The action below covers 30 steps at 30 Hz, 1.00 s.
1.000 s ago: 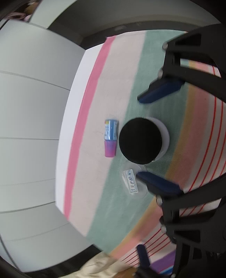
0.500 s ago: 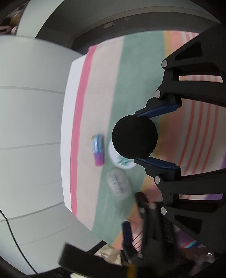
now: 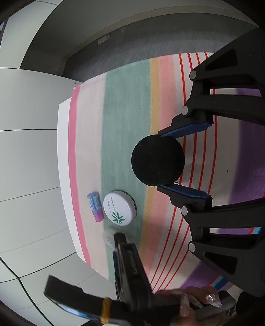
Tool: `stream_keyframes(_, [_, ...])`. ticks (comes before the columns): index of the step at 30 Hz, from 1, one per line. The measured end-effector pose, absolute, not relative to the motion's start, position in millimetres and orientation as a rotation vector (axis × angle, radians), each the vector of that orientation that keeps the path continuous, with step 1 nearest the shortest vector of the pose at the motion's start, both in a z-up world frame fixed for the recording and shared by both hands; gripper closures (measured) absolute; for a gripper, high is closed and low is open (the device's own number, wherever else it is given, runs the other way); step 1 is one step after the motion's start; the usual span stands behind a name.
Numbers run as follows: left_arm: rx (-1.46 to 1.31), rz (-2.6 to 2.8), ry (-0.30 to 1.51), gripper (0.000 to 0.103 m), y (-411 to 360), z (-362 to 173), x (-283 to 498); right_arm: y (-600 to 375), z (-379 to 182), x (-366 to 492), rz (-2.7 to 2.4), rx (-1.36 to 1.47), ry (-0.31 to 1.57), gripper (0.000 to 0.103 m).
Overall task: Organize objects
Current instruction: 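Grasp the black-lidded powder jar with the right tool while the left tool grasps the clear labeled case, then lift the jar and clear case and carry both toward the cardboard box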
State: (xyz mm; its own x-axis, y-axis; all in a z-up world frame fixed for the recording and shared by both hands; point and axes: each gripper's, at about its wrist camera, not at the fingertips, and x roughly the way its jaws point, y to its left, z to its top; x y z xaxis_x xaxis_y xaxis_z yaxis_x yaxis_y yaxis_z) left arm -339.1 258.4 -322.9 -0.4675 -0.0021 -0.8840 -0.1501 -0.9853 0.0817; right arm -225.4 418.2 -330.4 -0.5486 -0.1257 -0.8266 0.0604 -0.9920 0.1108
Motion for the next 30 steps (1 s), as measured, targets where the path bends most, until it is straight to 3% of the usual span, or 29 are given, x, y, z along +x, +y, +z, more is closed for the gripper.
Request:
stream_keyframes(12, [-1.624,2.661,0.178,0.062,223,-272,-329,399,-284,-234,-2.671,1.426,-0.058,0.056])
stream_keyframes(30, [-1.444,2.806,0.154,0.062,172,-78,-283,367,-127,-221,-2.778,1.339,0.069,0.056])
